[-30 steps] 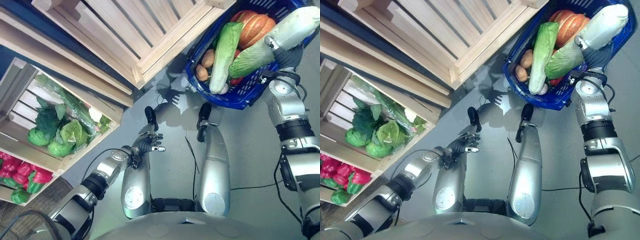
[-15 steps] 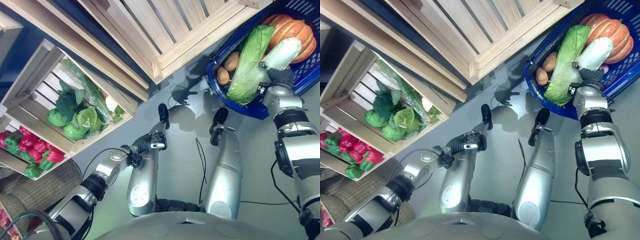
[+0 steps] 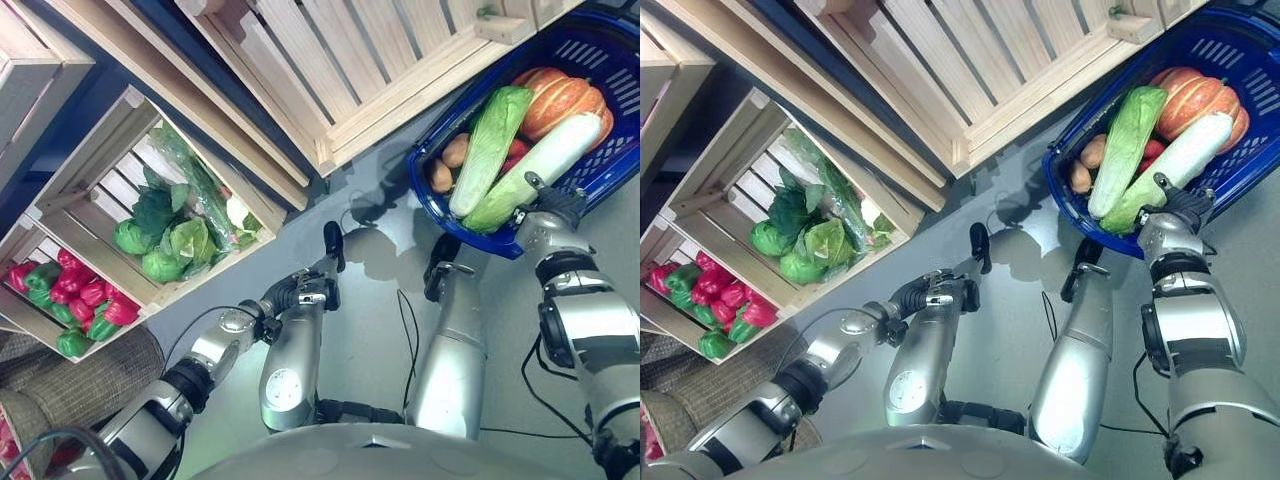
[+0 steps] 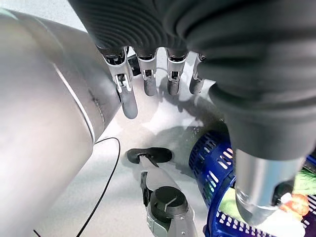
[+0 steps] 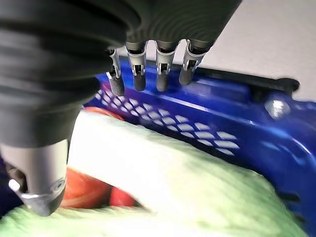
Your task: Pick up fruits and vegetables into the basket
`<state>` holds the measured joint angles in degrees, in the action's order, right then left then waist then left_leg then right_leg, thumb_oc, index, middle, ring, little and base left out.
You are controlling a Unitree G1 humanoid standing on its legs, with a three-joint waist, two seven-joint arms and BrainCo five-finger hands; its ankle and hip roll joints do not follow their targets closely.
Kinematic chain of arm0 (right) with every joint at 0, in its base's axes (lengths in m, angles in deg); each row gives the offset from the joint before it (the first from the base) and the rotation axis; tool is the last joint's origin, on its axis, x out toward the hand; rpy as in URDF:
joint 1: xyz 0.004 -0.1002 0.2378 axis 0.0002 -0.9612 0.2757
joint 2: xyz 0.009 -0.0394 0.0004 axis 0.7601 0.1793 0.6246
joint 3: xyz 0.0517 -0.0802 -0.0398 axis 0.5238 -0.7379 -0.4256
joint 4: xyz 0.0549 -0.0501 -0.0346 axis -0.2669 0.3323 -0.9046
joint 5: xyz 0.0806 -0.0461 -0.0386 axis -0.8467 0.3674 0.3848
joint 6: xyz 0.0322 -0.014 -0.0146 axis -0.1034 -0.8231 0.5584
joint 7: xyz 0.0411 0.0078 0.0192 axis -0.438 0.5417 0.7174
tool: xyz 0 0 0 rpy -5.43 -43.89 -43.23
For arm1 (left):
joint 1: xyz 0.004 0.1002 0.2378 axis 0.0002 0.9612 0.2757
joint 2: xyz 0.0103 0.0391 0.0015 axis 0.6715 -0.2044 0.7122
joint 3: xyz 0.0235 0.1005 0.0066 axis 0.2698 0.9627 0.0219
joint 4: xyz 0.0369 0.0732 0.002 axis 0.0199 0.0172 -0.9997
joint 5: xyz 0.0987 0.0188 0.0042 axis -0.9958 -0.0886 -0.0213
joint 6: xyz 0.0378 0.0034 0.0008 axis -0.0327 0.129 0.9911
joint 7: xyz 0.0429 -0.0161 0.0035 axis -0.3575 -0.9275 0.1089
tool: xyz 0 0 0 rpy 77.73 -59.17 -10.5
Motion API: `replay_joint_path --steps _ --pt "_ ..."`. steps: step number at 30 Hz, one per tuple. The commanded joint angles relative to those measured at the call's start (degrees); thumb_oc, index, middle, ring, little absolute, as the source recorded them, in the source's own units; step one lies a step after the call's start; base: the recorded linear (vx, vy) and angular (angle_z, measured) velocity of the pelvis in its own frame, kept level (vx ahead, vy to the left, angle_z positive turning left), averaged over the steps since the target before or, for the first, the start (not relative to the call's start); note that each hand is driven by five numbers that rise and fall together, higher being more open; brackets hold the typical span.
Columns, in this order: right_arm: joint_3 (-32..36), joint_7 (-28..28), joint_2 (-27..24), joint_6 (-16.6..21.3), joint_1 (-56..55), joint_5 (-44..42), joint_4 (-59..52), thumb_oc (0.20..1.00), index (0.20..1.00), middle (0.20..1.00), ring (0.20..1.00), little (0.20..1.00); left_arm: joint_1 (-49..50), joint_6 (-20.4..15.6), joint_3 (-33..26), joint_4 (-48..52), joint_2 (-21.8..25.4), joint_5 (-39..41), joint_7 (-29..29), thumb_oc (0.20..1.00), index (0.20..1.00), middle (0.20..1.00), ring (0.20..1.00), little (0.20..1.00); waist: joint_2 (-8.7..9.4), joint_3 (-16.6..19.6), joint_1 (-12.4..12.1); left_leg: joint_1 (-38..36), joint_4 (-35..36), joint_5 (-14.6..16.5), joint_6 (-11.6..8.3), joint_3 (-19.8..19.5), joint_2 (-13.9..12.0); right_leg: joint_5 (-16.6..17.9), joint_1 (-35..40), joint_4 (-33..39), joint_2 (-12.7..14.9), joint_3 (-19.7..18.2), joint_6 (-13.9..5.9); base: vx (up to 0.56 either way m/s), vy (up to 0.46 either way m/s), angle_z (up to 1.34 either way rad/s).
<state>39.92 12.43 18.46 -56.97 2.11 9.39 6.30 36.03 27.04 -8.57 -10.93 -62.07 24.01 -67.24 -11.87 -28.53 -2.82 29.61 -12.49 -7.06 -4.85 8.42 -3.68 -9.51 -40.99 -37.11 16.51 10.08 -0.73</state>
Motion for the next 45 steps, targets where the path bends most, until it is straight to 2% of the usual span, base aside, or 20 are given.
replay_joint_path --steps 1,3,6,7,9,10,11,13,14,17,19,24,28,31,33,39,45 --pt "1.97 -2.69 -2.41 6.75 -3.79 0.75 -3.51 1.000 1.000 1.000 1.000 1.000 5.92 0.42 -0.24 -4.19 -0.94 -2.85 0.23 1.000 1.000 1.000 1.000 1.000 -3.01 -1.26 2.57 -1.50 -6.12 8.29 1.91 2.37 0.59 2.38 5.85 7.86 -3.33 -0.12 -1.50 -0.08 0.055 -0.11" --pt "2.16 -2.81 -1.19 9.53 -6.97 0.57 -5.82 1.000 1.000 1.000 1.000 1.000 6.12 0.61 -1.34 -6.03 -1.44 -4.31 0.49 1.000 1.000 1.000 1.000 1.000 -1.58 -1.26 3.25 -3.68 -5.33 8.33 1.94 2.43 0.21 3.08 8.42 9.57 -3.60 -0.08 -1.77 0.00 0.031 -0.08" --pt "1.48 -2.08 2.19 15.75 -13.29 1.77 -12.41 1.000 1.000 1.000 1.000 1.000 6.46 0.60 -3.67 -9.32 -2.08 -5.68 0.29 1.000 1.000 1.000 1.000 1.000 1.37 -1.26 4.74 -7.91 -3.89 8.43 1.79 2.42 -0.48 4.30 13.53 12.82 -4.25 0.20 -2.15 0.00 0.016 -0.03" --pt "-0.03 -2.95 4.36 17.08 -16.71 4.14 -16.95 1.000 1.000 1.000 1.000 1.000 6.84 0.66 -4.93 -10.66 -2.38 -5.93 0.06 1.000 1.000 1.000 1.000 1.000 2.96 -1.26 5.39 -10.58 -2.97 8.50 1.68 2.35 -0.87 4.95 16.92 14.94 -4.61 0.35 -2.35 0.00 0.000 0.00" --pt "-1.37 -2.41 5.82 18.14 -20.28 6.60 -20.98 1.000 1.000 1.000 1.000 1.000 7.45 1.03 -6.44 -11.64 -2.62 -6.41 -0.32 1.000 1.000 1.000 1.000 1.000 4.56 -1.26 5.85 -13.55 -1.86 8.52 1.49 2.26 -1.27 5.67 20.73 17.40 -4.95 0.56 -2.66 0.03 -0.008 -0.08" --pt "-2.24 0.43 6.69 18.64 -23.18 7.54 -23.04 1.000 1.000 1.000 1.000 1.000 8.16 0.97 -7.56 -12.49 -2.73 -7.11 -0.88 1.000 1.000 1.000 1.000 1.000 5.79 -0.44 5.92 -15.29 -0.89 8.51 1.28 2.27 -1.62 6.14 23.03 19.11 -5.15 0.76 -3.06 0.05 -0.031 -0.16" --pt "-3.20 3.72 7.56 17.93 -25.09 8.55 -24.10 1.000 1.000 1.000 1.000 1.000 8.71 1.10 -8.20 -13.31 -2.81 -7.64 -1.14 1.000 1.000 1.000 1.000 1.000 6.66 0.64 5.95 -16.40 -0.01 8.45 1.13 2.30 -1.80 6.45 24.58 20.51 -5.32 0.90 -3.33 0.05 -0.031 -0.16" --pt "-4.48 6.43 8.64 17.15 -27.18 12.57 -25.21 1.000 1.000 1.000 1.000 1.000 9.22 1.18 -9.19 -14.65 -2.93 -8.56 -1.34 1.000 1.000 1.000 1.000 1.000 7.93 2.07 5.97 -17.94 1.30 8.32 0.94 2.34 -2.04 6.92 26.63 22.48 -5.50 1.10 -3.69 0.08 -0.021 -0.04" --pt "-6.50 10.22 9.47 16.50 -29.20 14.42 -24.53 1.000 1.000 1.000 1.000 1.000 9.69 0.63 -10.39 -17.52 -3.51 -10.47 -1.87 1.000 1.000 1.000 1.000 1.000 9.03 4.17 5.84 -20.16 3.04 8.18 0.74 2.39 -2.25 7.40 29.29 24.60 -5.77 1.32 -4.27 0.12 -0.004 -0.01" --pt "-8.77 17.39 11.04 14.34 -31.68 19.31 -23.19 1.000 1.000 1.000 1.000 1.000 10.22 -0.14 -12.40 -21.34 -4.66 -11.74 -2.70 1.000 1.000 1.000 1.000 1.000 10.21 7.25 5.49 -23.72 5.91 7.98 0.73 2.75 -2.40 8.08 33.23 27.73 -6.12 1.44 -5.26 0.10 0.010 -0.10" --pt "-10.10 22.36 12.55 12.74 -33.53 18.67 -20.28 1.000 1.000 1.000 1.000 1.000 10.53 -0.62 -13.71 -24.30 -5.46 -12.76 -3.40 1.000 1.000 1.000 1.000 1.000 10.94 9.56 5.01 -25.98 7.58 7.87 0.78 2.94 -2.44 8.59 35.59 29.43 -6.24 1.76 -5.93 0.13 0.003 -0.13" --pt "-12.89 30.85 17.62 7.26 -36.30 25.19 -9.36 1.000 1.000 1.000 1.000 1.000 10.10 -1.25 -15.90 -31.61 -7.89 -14.59 -4.81 1.000 1.000 1.000 1.000 1.000 12.08 14.53 3.86 -30.74 10.86 8.03 1.03 3.67 -2.24 9.68 40.22 32.87 -6.35 2.89 -6.75 0.11 0.046 0.07" --pt "-14.53 38.24 20.61 2.44 -37.12 25.38 -1.18 1.000 1.000 1.000 1.000 1.000 8.88 -1.11 -17.68 -36.61 -9.39 -15.47 -5.31 1.000 1.000 1.000 1.000 1.000 12.74 17.18 2.71 -33.51 13.54 7.77 1.11 4.05 -2.13 10.54 43.26 35.61 -6.40 4.40 -7.10 0.05 0.043 0.02" --pt "-14.27 43.70 21.48 -1.27 -37.81 22.37 0.93 1.000 1.000 1.000 1.000 1.000 8.35 -0.87 -18.62 -38.20 -9.76 -16.32 -6.28 1.000 1.000 1.000 1.000 1.000 12.85 18.40 2.37 -34.89 15.14 7.44 0.87 4.38 -1.93 10.96 44.96 37.27 -6.45 5.51 -7.25 0.01 0.055 0.06" --pt "-13.53 43.91 21.79 -2.28 -38.32 21.00 1.57 1.000 1.000 1.000 1.000 1.000 8.16 0.27 -19.12 -38.52 -9.96 -15.38 -6.36 1.000 1.000 1.000 1.000 1.000 12.78 18.95 2.41 -35.50 15.62 7.46 0.86 4.60 -1.69 11.04 45.69 37.90 -6.58 5.95 -7.25 0.00 0.051 0.09" --pt "-9.24 45.92 22.80 -9.58 -39.58 13.84 5.21 1.000 1.000 1.000 1.000 1.000 8.31 3.22 -22.67 -40.59 -11.30 -11.35 -5.50 1.000 1.000 1.000 1.000 1.000 12.58 20.64 2.91 -36.93 14.80 8.87 1.59 5.03 -0.97 10.60 47.04 38.32 -6.91 5.88 -6.76 0.01 0.045 0.00" --pt "-8.68 45.91 22.66 -11.68 -39.77 16.76 6.70 1.000 1.000 1.000 1.000 1.000 8.08 6.12 -23.32 -41.22 -11.51 -13.71 -4.43 1.000 1.000 1.000 1.000 1.000 12.37 21.92 2.86 -38.22 14.62 9.66 2.17 4.99 -0.69 9.83 48.30 38.20 -7.40 5.87 -6.30 0.03 0.008 -0.01"
